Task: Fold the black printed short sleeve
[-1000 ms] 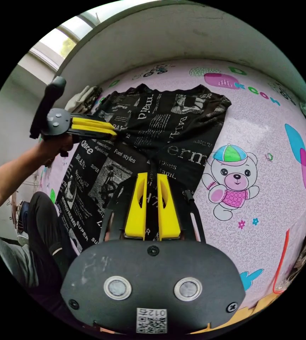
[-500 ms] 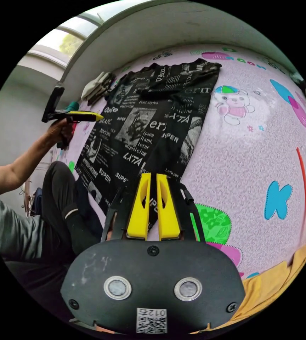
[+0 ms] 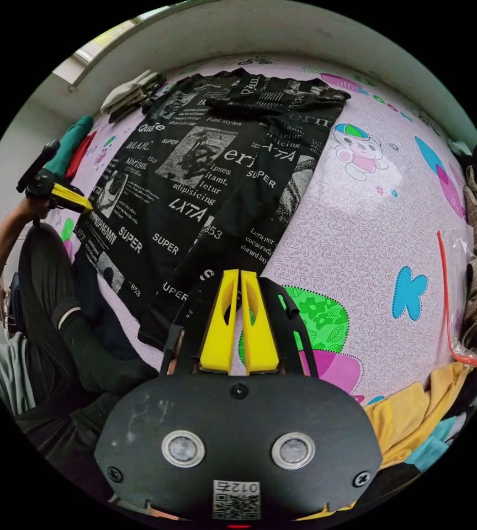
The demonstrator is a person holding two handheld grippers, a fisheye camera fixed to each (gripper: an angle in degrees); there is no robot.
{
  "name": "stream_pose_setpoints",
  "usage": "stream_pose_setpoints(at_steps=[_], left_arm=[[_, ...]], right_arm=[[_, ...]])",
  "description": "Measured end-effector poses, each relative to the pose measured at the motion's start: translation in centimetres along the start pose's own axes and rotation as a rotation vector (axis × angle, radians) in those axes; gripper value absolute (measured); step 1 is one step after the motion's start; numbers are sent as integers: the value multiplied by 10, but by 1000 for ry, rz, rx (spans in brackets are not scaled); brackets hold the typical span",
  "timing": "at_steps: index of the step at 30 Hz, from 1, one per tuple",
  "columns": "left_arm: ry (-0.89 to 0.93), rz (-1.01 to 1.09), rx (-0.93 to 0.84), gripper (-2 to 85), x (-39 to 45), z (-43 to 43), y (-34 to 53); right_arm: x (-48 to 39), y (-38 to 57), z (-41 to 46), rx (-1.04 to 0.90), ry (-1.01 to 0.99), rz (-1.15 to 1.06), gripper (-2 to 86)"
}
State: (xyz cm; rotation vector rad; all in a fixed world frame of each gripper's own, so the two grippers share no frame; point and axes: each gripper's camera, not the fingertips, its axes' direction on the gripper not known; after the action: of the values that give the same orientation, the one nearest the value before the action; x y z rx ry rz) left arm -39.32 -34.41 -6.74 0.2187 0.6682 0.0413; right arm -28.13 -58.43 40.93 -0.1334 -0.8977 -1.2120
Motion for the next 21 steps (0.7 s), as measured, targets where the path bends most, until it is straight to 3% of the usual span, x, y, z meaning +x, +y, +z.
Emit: stream_pose_setpoints(at_steps=[8,13,15,18,21], left_arm=[[79,-13,-35,7,-31,6,40],[250,-227,338,10,-93,-33,76],[265,-365,588,10,-120,-47,93],[228,-534,809,11,-140,-46,105],[183,-627,918,12,-154,-36,105]], right_arm=[[-18,-19,11,-68,55,-46,-6],[-29,-27,-12,-13,29,-85,-7],[-37,-36,-21,-32,20,-136,-7],[-52,-61,-44,-30,-31,-179,-7],[-74,-103,-59,-2,-73,-232,-5]])
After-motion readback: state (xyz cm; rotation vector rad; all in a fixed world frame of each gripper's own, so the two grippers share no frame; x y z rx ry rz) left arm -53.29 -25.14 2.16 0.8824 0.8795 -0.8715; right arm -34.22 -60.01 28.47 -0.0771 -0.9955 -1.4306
